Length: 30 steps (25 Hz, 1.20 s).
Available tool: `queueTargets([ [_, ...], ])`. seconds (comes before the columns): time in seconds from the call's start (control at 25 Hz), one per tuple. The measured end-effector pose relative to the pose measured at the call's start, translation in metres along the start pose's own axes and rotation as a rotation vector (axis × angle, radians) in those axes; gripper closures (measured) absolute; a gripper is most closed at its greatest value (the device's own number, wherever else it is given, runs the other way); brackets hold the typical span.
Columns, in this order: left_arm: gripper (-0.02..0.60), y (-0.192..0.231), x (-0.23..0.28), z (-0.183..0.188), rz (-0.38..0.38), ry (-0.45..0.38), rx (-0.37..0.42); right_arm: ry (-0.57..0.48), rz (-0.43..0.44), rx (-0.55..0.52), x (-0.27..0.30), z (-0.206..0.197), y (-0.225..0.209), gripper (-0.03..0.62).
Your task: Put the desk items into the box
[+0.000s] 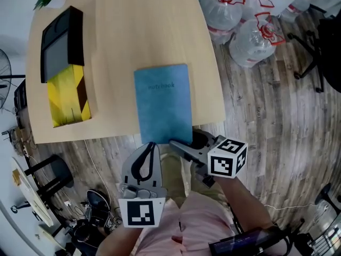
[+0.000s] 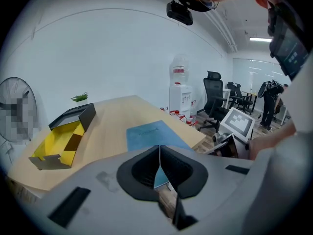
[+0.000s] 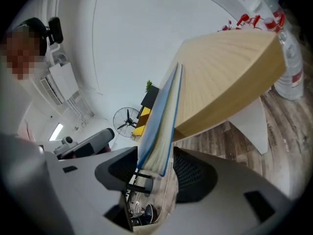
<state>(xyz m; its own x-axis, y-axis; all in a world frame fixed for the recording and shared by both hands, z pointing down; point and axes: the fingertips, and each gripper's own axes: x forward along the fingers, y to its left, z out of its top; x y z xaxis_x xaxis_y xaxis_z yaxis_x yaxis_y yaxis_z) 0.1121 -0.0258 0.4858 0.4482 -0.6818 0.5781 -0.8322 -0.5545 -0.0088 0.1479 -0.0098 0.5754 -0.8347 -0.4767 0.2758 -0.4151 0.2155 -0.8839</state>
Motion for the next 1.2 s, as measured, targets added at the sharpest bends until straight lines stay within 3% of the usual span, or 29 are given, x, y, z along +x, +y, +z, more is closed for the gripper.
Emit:
queueTargets([
  [0.16,0.565,0.002,-0.006,0.001,-0.002,-0.012,0.001,-0.018,0.020,-0.001,-0.002,0.009,0.008,0.358],
  [0.44,0.565,0.001,-0.017,0.015,0.014,-0.060,0.000,-0.001,-0.044,-0.002,-0.007,0.012,0.007,0.488],
  [0.72,0.565,0.006,-0.037,0.030,0.053,-0.128,-0.003,-0.022,-0.040,0.021,-0.015,0.023,0.026,0.533],
  [1.0,0.565,0.013,-0.065,0.051,0.108,-0.207,-0.018,-0.039,-0.022,0.018,-0.025,0.043,0.058,0.546],
  [1.2,0.565,0.020,-0.093,0.071,0.165,-0.280,-0.025,-0.055,-0.005,-0.044,-0.033,0.056,0.089,0.546],
])
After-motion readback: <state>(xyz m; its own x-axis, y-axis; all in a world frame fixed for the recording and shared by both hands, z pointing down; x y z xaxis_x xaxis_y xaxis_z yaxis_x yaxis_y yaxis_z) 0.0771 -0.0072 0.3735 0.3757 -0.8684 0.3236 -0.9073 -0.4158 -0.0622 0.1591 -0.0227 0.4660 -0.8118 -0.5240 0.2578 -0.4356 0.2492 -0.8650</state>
